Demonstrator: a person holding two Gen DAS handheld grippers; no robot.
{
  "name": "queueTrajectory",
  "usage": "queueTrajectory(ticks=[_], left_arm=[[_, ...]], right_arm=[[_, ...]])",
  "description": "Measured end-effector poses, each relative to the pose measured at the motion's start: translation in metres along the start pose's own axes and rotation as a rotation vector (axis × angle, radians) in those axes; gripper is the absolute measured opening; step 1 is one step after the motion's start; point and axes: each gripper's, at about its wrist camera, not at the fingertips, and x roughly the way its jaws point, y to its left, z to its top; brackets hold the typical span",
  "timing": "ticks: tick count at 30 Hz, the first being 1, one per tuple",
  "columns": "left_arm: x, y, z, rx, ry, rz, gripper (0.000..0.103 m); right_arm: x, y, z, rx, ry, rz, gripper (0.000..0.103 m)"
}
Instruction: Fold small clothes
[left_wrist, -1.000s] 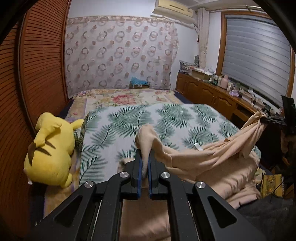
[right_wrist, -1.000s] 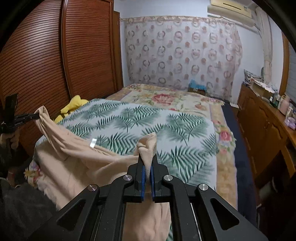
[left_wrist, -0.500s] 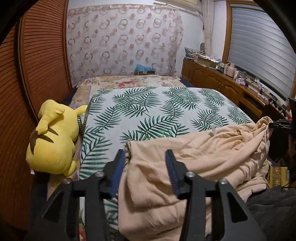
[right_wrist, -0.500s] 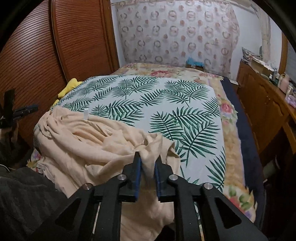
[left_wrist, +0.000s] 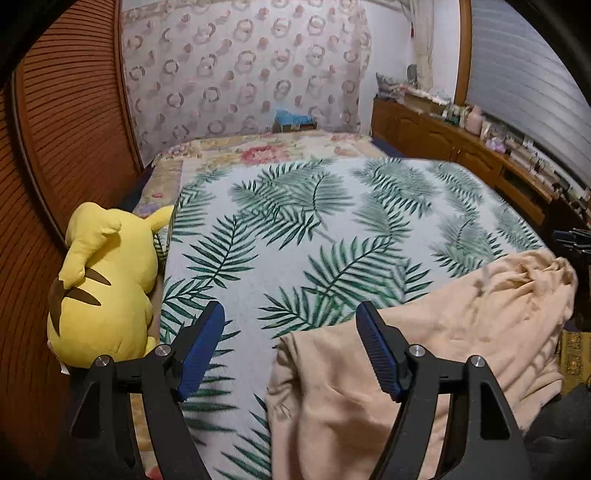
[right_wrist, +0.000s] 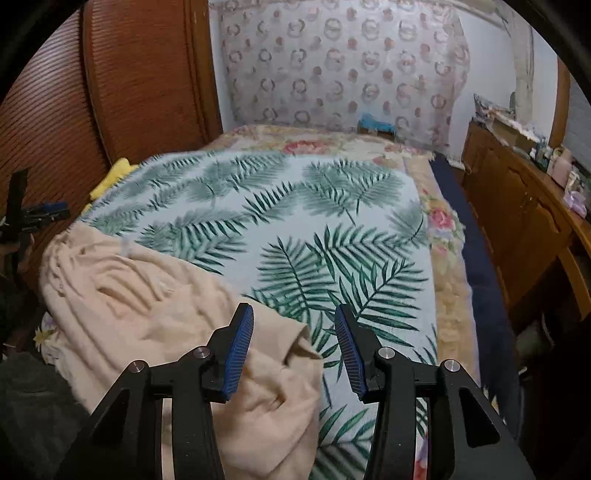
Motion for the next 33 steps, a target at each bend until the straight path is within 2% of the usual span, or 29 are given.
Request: queueTrajectory(ticks=[4, 11, 14, 18, 19, 23, 24, 27, 28, 29, 31, 33], left_arm=[[0.021, 0.006, -0.004, -0.014, 0.062, -0.008, 0.075], [0.033, 0.009, -0.014, -0.031, 0.122, -0.041, 0.074], [0.031, 0.007, -0.015, -0.041, 0.121, -0.099, 0.074], [0.031, 0.001, -0.016, -0.019, 0.123, -0.123, 0.055], [0.031, 0.000, -0.017, -0.015, 0.117, -0.122, 0.053], [0.028, -0.005, -0.017, -0.002, 0.123, -0.130, 0.024], [0.027, -0.005, -0.017, 0.002, 0.125, -0.133, 0.020], [0.026, -0.009, -0.017, 0.015, 0.127, -0.127, 0.016], [0.025, -0.009, -0.017, 0.015, 0.124, -0.126, 0.015], [0.023, -0.009, -0.018, 0.012, 0.120, -0.125, 0.013], [0.016, -0.010, -0.018, 0.006, 0.099, -0.119, 0.012], [0.001, -0.012, -0.018, -0.008, 0.063, -0.103, 0.010]], right_arm=[[0.029, -0.006, -0.003, 0.037, 0.052, 0.053, 0.047], [0.049, -0.007, -0.008, 0.052, 0.099, 0.052, 0.048], [0.050, -0.010, -0.008, 0.062, 0.099, 0.055, 0.048], [0.053, -0.010, -0.009, 0.066, 0.098, 0.059, 0.048], [0.052, -0.010, -0.010, 0.067, 0.097, 0.059, 0.048], [0.056, -0.007, -0.011, 0.055, 0.100, 0.074, 0.048], [0.057, -0.004, -0.011, 0.047, 0.103, 0.088, 0.048], [0.056, -0.001, -0.010, 0.025, 0.110, 0.110, 0.047], [0.056, -0.001, -0.010, 0.022, 0.111, 0.113, 0.039], [0.057, -0.002, -0.010, 0.021, 0.113, 0.116, 0.027], [0.055, -0.001, -0.009, 0.016, 0.114, 0.130, 0.014], [0.047, 0.003, -0.009, -0.001, 0.094, 0.134, 0.011]])
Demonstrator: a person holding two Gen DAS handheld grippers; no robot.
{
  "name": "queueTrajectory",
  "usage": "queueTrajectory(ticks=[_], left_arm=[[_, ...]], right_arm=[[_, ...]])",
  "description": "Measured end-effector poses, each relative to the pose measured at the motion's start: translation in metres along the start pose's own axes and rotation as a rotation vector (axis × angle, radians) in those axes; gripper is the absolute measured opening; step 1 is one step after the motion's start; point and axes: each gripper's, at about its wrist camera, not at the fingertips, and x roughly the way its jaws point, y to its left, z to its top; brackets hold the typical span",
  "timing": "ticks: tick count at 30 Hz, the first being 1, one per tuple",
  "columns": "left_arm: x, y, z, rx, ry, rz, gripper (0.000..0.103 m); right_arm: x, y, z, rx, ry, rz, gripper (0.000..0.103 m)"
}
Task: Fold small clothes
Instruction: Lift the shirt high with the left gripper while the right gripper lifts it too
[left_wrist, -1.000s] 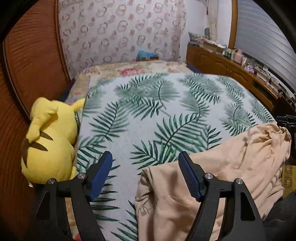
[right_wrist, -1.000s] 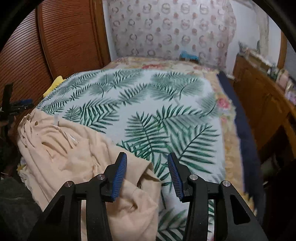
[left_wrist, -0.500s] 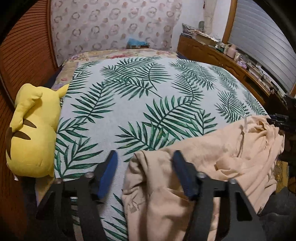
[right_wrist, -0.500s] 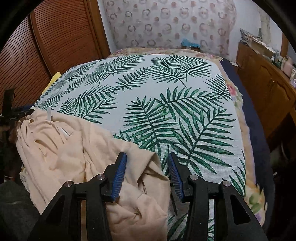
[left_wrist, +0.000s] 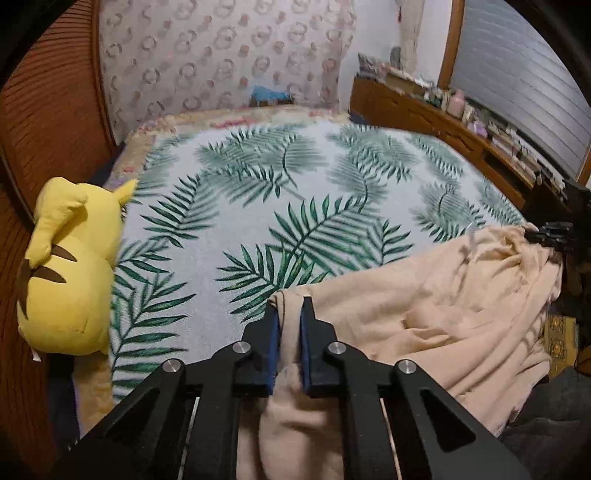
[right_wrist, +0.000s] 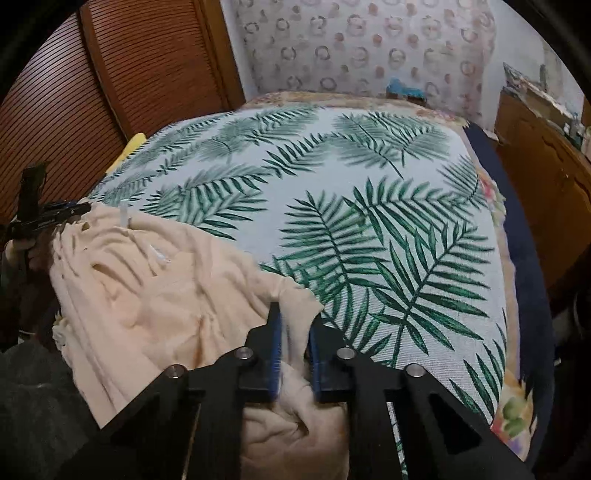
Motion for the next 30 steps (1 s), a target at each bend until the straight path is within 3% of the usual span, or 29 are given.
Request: queueTrajectory(ticks=[3, 11, 18, 30], left_arm=[[-0.042, -0.014, 0.002, 0.010, -0.097, 0.014, 0.010], [-0.157, -0.038, 0.033, 0.056, -0.337, 0.018, 0.010], [-0.225, -0.041, 0.068, 0.070, -0.511, 0.037, 0.010], [-0.336, -0.041, 0.135, 0.105, -0.788, 0.108, 0.010]], right_arm=[[-0.026, 0.009, 0.002, -0.017, -0.059, -0.012, 0.009], [-0.142, 0.045, 0.021, -0.097, -0.290, -0.039, 0.008], [-0.225, 0.070, 0.044, -0.142, -0.462, -0.049, 0.008], [-0.354, 0.103, 0.102, -0.238, -0.689, -0.171, 0.008]])
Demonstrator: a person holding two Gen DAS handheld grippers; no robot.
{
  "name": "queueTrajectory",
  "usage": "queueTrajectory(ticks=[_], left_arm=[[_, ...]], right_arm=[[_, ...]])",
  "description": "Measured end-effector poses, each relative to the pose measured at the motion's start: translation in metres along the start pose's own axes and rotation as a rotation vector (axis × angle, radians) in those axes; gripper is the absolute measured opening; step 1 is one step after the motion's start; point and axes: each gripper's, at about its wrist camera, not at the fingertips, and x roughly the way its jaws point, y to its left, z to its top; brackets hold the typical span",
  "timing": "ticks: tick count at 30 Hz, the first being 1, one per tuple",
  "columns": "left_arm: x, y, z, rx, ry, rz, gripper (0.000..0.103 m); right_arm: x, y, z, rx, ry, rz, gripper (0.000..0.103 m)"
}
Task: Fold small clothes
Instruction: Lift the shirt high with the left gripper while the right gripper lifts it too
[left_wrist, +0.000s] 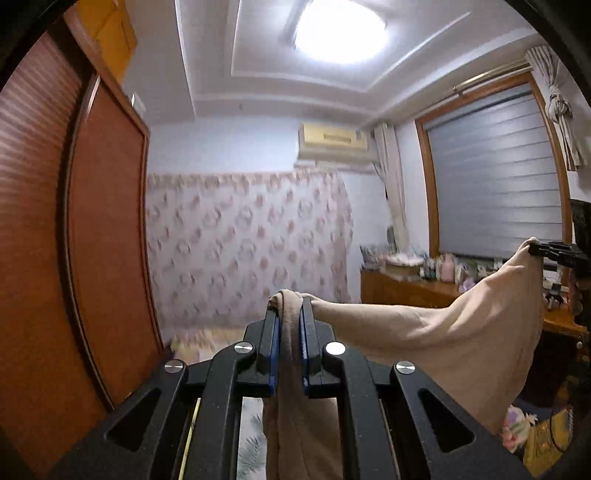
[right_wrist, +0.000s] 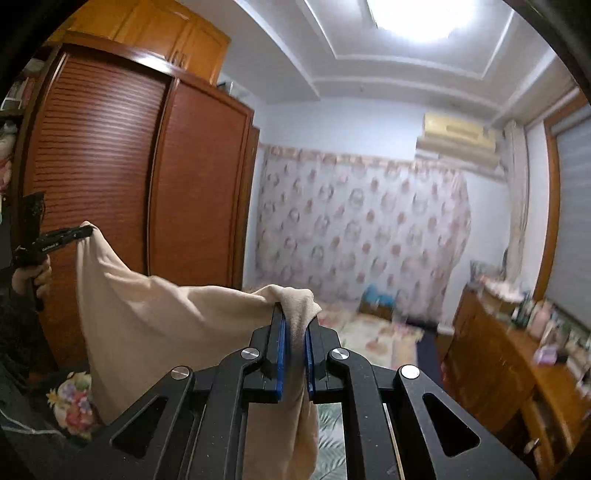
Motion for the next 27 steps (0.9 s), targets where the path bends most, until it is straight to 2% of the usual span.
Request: queueTrajectory(ticks=[6, 9, 11, 14, 20, 24, 27], left_arm=[[-0.001, 0.006, 0.037, 0.045, -0.064, 0.029, 0.010], [0.020, 0.011, 0.032, 0.063, -0.043, 0.040, 0.010], [0.043, 0.013, 0.021, 0.068, -0.008, 0.045, 0.010], [0.092, 0.020, 0.000, 0.073, 0.048, 0.050, 0.010], [0.218, 0.031, -0.078, 0.053, 0.184, 0.058, 0.010], [0.284, 0.028, -0.122, 0.039, 0.278, 0.054, 0.010], [0.323, 0.015, -0.145, 0.056, 0.343, 0.052, 0.010]], right_arm=[[-0.024, -0.002, 0.049, -0.025, -0.065, -0.056, 0.008], [-0.014, 0.000, 0.055, -0.051, -0.049, -0.102, 0.008], [0.007, 0.002, 0.046, -0.046, -0.014, -0.110, 0.008], [0.052, 0.018, 0.033, -0.054, 0.052, -0.135, 0.008], [0.162, -0.004, -0.013, -0.026, 0.174, -0.143, 0.008], [0.230, -0.013, -0.036, 0.001, 0.267, -0.154, 0.008], [0.273, -0.018, -0.041, 0.022, 0.345, -0.158, 0.008]])
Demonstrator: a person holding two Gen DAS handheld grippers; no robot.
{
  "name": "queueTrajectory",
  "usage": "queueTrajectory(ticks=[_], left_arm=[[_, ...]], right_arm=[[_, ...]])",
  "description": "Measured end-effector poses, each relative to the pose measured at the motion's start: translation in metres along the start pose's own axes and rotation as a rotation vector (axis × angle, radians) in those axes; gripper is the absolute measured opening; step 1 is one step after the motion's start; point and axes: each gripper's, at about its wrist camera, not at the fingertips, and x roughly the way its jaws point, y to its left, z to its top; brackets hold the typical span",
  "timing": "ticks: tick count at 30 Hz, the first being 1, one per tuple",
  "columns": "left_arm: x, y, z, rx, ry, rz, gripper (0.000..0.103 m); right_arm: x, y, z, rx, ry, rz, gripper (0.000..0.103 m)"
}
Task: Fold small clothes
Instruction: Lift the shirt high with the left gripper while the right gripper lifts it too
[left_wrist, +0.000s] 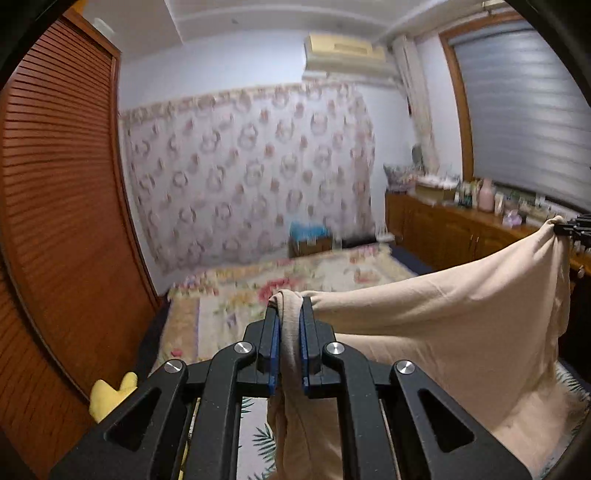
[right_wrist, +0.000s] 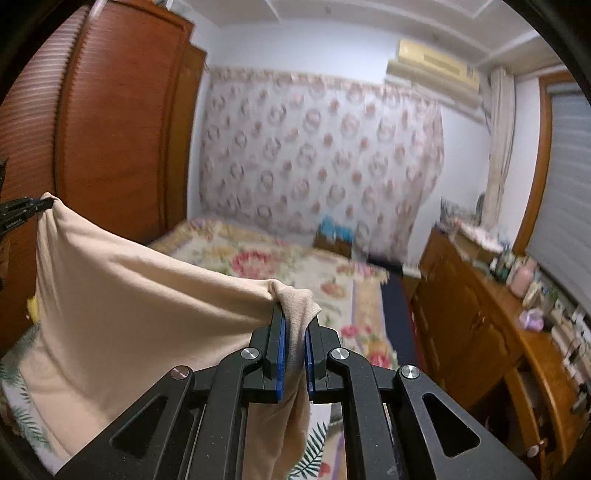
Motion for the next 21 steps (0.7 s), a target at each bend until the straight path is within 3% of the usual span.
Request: queueTrajectory(ticks=[9, 15, 21], left_arm=[[0.091, -0.024, -0.012, 0.010, 0.156, -0.034, 0.010], [0.122, -0.026, -0.021, 0.005, 0.212, -0.034, 0.011], [0.139, -0.030, -0.029, 0.011, 0.247, -0.044, 0.011]], right_arm=[[0.070, -0.025, 0.080, 0.038, 0.193, 0.007, 0.008], [0.097, -0.052, 0.089, 0.079, 0.261, 0.027, 0.008], [0.097, -0.048, 0.086, 0.113, 0.293, 0.041, 0.008]])
